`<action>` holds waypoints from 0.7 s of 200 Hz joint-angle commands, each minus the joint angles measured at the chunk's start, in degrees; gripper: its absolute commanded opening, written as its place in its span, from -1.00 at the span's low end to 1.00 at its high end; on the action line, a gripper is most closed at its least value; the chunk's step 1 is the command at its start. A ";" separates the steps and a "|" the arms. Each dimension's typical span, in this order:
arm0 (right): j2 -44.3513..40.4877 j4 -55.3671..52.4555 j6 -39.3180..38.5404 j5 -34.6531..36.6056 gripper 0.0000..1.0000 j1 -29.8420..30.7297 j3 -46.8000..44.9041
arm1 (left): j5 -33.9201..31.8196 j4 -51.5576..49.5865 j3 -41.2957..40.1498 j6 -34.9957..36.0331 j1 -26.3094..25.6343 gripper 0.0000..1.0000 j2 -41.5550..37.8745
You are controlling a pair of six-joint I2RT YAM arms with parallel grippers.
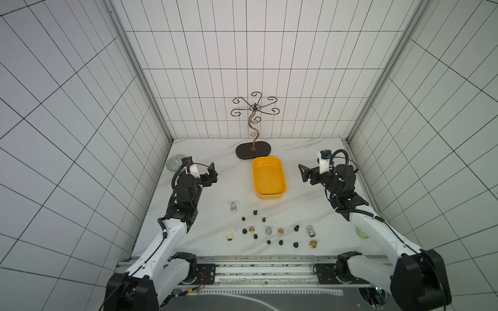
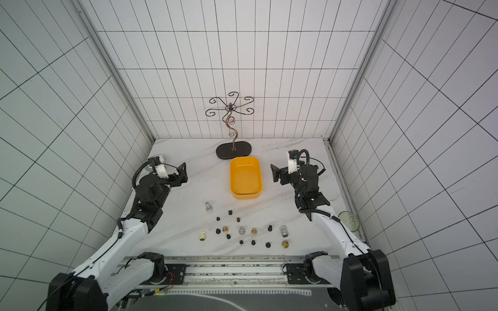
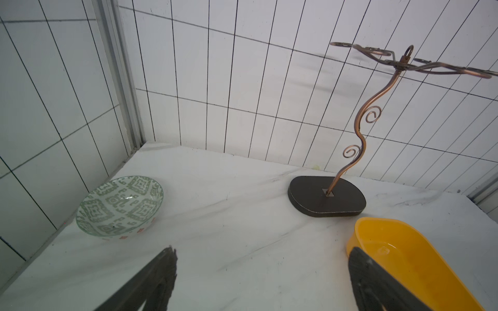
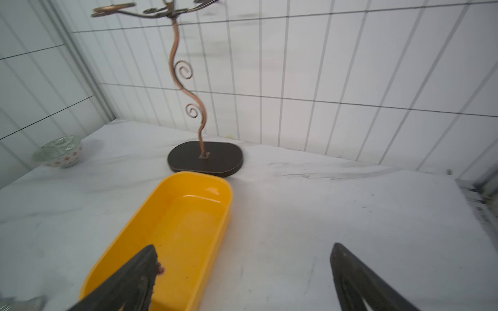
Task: Put the chess pieces into the storage box
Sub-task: Pick up the chess piece at the center of the board.
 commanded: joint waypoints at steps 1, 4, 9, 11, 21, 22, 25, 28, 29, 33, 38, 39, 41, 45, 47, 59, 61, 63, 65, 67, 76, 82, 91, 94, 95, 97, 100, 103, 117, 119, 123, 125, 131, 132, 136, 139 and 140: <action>2.76 -10.94 -0.47 -6.07 0.95 6.60 5.50 | 2.26 -9.78 -2.42 -7.11 -0.42 0.95 -2.34; 3.20 -11.11 -0.49 -6.36 0.94 7.71 5.74 | 2.02 -10.11 -2.86 -7.53 -0.48 0.95 -2.57; 4.00 -11.50 -0.64 -6.42 0.92 9.61 6.13 | 1.60 -10.71 -3.60 -8.09 -0.45 0.96 -2.98; 4.29 -11.59 -0.70 -6.40 0.91 10.29 6.34 | 1.48 -10.87 -3.83 -8.22 -0.42 0.95 -3.06; 5.95 -11.71 -1.00 -6.36 0.88 13.99 7.30 | 0.50 -12.08 -4.89 -9.48 -0.45 0.95 -3.62; 6.16 -11.70 -1.05 -6.32 0.88 14.42 7.40 | 0.38 -12.17 -4.94 -9.61 -0.47 0.96 -3.66; 6.72 -11.70 -1.19 -6.33 0.88 15.58 7.66 | 0.16 -12.52 -5.23 -10.06 -0.47 0.96 -3.81; 7.27 -11.72 -1.38 -6.32 0.87 16.63 7.96 | -0.03 -12.72 -5.40 -10.34 -0.48 0.95 -3.83; 7.53 -11.67 -1.46 -6.30 0.87 17.01 8.08 | -0.06 -12.76 -5.50 -10.43 -0.45 0.95 -3.86; 8.37 -11.66 -1.68 -6.35 0.85 18.41 8.50 | -0.17 -13.00 -5.79 -10.79 -0.42 0.96 -4.02; 9.49 -11.56 -1.95 -6.27 0.85 20.00 9.05 | -0.03 -13.10 -6.10 -11.14 -0.45 0.95 -4.24; 9.69 -11.50 -2.01 -6.23 0.84 20.28 9.20 | -0.02 -13.12 -6.11 -11.14 -0.47 0.95 -4.28; 10.22 -11.48 -2.10 -6.16 0.84 21.00 9.46 | 0.00 -13.14 -6.28 -11.21 -0.45 0.95 -4.37; 11.13 -11.43 -2.28 -6.06 0.81 22.13 9.99 | 0.06 -13.14 -6.50 -11.53 -0.49 0.96 -4.39; 11.67 -11.33 -2.36 -6.03 0.79 22.64 10.18 | 0.06 -13.08 -6.59 -11.72 -0.49 0.96 -4.47; 14.95 -10.48 -2.79 -6.03 0.69 25.63 11.60 | -0.72 -13.62 -6.86 -13.04 -0.41 0.96 -4.25; 15.47 -10.28 -2.89 -6.06 0.68 26.09 11.77 | -0.79 -13.77 -6.88 -13.26 -0.36 0.96 -4.17; 16.03 -10.05 -2.93 -6.05 0.67 26.45 11.93 | -0.92 -13.90 -6.85 -13.54 -0.33 0.96 -4.10; 16.66 -9.80 -3.01 -6.03 0.66 26.93 12.14 | -1.02 -14.14 -6.84 -13.83 -0.26 0.96 -4.04; 17.12 -9.47 -3.03 -6.02 0.65 27.25 12.28 | -1.11 -14.27 -6.88 -14.03 -0.24 0.96 -3.96; 19.52 -7.77 -3.13 -5.92 0.63 28.83 12.82 | -0.67 -14.77 -6.88 -14.94 0.15 0.96 -3.33; 21.08 -6.67 -3.17 -5.92 0.61 29.57 13.21 | 0.05 -14.98 -6.82 -15.31 0.50 0.96 -2.89; 23.41 -5.03 -2.88 -6.06 0.58 30.49 13.96 | 1.13 -15.17 -6.67 -15.66 0.78 0.96 -2.24; 24.11 -4.37 -2.72 -6.14 0.57 30.71 14.09 | 1.40 -15.27 -6.66 -15.71 0.79 0.96 -2.06; 24.30 -4.12 -2.66 -6.12 0.57 30.73 14.13 | 1.49 -15.26 -6.66 -15.75 0.85 0.96 -2.00; 24.81 -3.61 -2.57 -6.15 0.57 30.93 14.23 | 1.69 -15.32 -6.72 -15.79 0.83 0.96 -1.85; 25.33 -2.77 -2.41 -6.21 0.57 31.12 14.28 | 1.75 -15.36 -6.72 -15.87 0.88 0.96 -1.71; 25.82 -2.02 -2.22 -6.08 0.56 31.31 14.46 | 1.88 -15.35 -6.68 -15.95 0.90 0.96 -1.49; 27.92 1.71 -1.33 -5.04 0.53 32.11 14.93 | 1.55 -15.43 -6.74 -16.62 0.99 0.96 -0.78; 28.16 2.33 -1.18 -4.94 0.53 32.19 14.98 | 1.45 -15.43 -6.79 -16.75 1.00 0.96 -0.69; 28.76 3.43 -0.98 -4.74 0.52 32.37 15.12 | 1.34 -15.51 -6.78 -16.99 0.99 0.96 -0.53; 29.00 3.88 -0.90 -4.66 0.52 32.41 15.20 | 1.30 -15.54 -6.86 -17.13 0.95 0.96 -0.42; 29.90 5.79 -0.48 -4.61 0.51 32.59 15.36 | 1.36 -15.46 -6.90 -17.41 1.06 0.96 -0.26; 30.09 6.05 -0.44 -4.61 0.51 32.64 15.43 | 1.34 -15.45 -6.95 -17.40 1.07 0.96 -0.26; 30.79 7.21 -0.20 -4.73 0.51 32.69 15.52 | 1.37 -15.37 -6.96 -17.47 1.18 0.96 -0.12; 31.23 8.18 -0.04 -4.82 0.51 32.77 15.59 | 1.39 -15.28 -6.99 -17.66 1.25 0.96 -0.01; 31.46 8.43 0.00 -4.85 0.51 32.82 15.63 | 1.40 -15.27 -7.00 -17.69 1.21 0.96 0.03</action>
